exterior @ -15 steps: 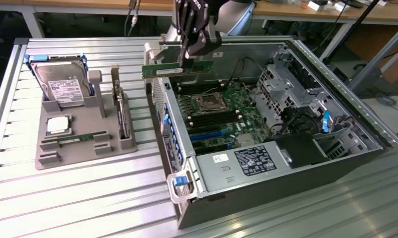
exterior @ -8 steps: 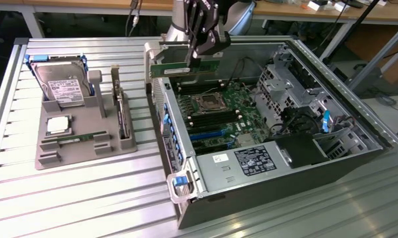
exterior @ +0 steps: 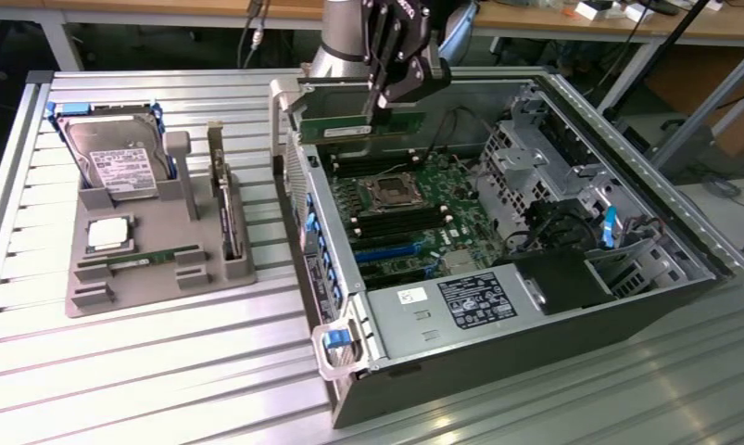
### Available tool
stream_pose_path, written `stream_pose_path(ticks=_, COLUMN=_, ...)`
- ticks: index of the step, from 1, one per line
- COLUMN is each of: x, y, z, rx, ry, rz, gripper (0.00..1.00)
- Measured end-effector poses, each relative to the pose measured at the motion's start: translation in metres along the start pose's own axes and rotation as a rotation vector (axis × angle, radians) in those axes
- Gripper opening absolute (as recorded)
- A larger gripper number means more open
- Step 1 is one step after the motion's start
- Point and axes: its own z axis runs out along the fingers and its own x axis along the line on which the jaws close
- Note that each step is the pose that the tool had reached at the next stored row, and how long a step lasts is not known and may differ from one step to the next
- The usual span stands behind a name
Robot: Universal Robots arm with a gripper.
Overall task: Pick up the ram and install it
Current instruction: 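Pick up the ram and move it above insertion slot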
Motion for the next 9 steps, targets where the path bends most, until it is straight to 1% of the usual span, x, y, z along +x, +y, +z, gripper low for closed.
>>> stream_pose_path(ticks=6, x=0.001, y=-0.0113, z=-0.0011, rx=-0.0018, ry=-0.0002, rz=0.000, gripper=0.13)
stream_pose_path(ticks=9, x=0.001, y=-0.0151, z=-0.0014, rx=-0.0024, ry=-0.0004, rz=0.000, gripper=0.13)
